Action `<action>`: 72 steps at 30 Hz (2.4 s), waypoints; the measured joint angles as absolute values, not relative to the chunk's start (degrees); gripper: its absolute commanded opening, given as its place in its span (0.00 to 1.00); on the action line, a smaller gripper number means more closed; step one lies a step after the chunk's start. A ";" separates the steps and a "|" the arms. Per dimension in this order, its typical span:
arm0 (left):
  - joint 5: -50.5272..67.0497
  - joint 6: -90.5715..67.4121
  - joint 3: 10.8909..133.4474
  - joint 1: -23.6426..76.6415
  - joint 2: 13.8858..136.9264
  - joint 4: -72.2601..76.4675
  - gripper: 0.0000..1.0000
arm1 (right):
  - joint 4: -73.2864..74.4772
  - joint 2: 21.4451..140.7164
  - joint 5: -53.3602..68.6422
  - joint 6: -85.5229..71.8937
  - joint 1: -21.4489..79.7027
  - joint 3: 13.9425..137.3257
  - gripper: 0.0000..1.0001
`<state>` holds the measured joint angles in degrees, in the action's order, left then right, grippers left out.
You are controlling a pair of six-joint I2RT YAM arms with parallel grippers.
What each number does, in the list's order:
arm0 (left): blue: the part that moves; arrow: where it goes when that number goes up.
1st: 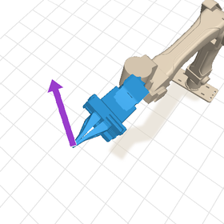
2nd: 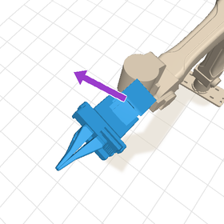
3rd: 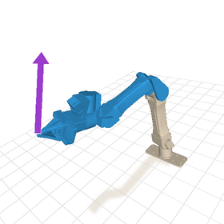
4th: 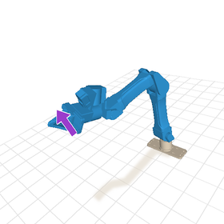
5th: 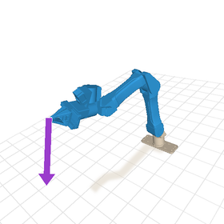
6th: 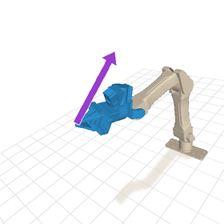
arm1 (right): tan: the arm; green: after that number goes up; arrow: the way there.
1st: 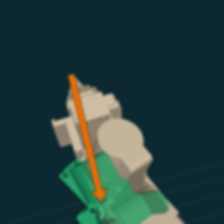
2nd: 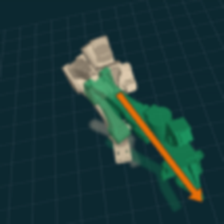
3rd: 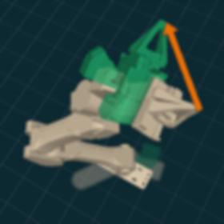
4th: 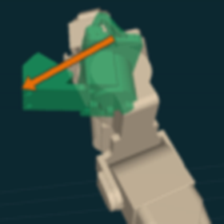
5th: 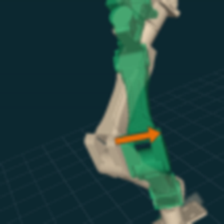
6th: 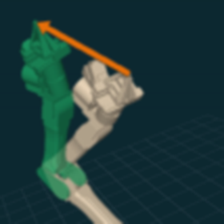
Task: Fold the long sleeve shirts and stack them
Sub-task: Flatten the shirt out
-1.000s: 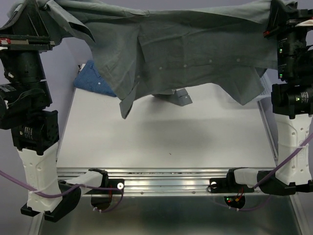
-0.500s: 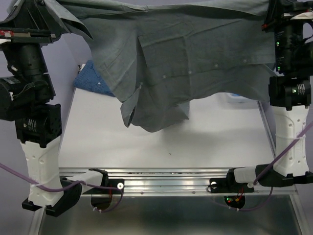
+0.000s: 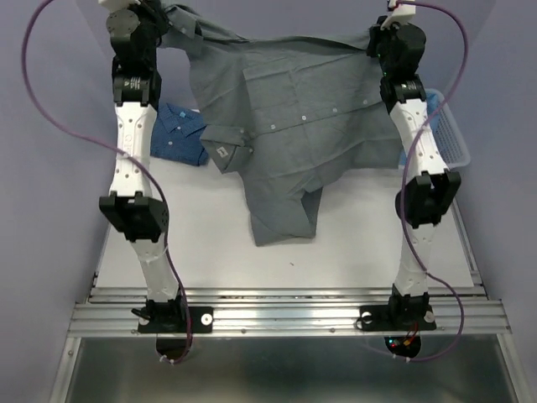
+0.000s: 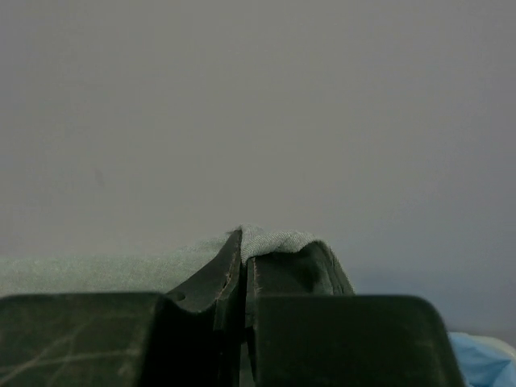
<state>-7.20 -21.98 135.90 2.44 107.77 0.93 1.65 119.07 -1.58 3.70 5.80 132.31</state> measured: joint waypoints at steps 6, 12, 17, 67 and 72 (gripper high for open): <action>3.42 -27.49 144.05 -0.43 123.79 1.19 0.00 | -3.03 132.68 -5.61 5.06 5.52 145.12 0.01; 6.83 -30.13 142.80 -1.76 117.97 5.19 0.00 | -15.46 125.56 -4.89 0.80 4.01 142.58 0.01; 8.49 -29.43 136.44 -1.89 101.84 9.74 0.00 | -22.11 109.36 -1.28 -0.38 1.48 133.19 0.01; -3.40 -52.99 35.73 -2.66 47.77 -37.28 0.99 | 33.36 63.11 5.32 -43.18 1.10 31.07 0.76; -5.10 -53.49 40.32 -1.54 47.72 -44.40 0.99 | 40.14 60.82 -1.39 -44.99 1.10 33.61 1.00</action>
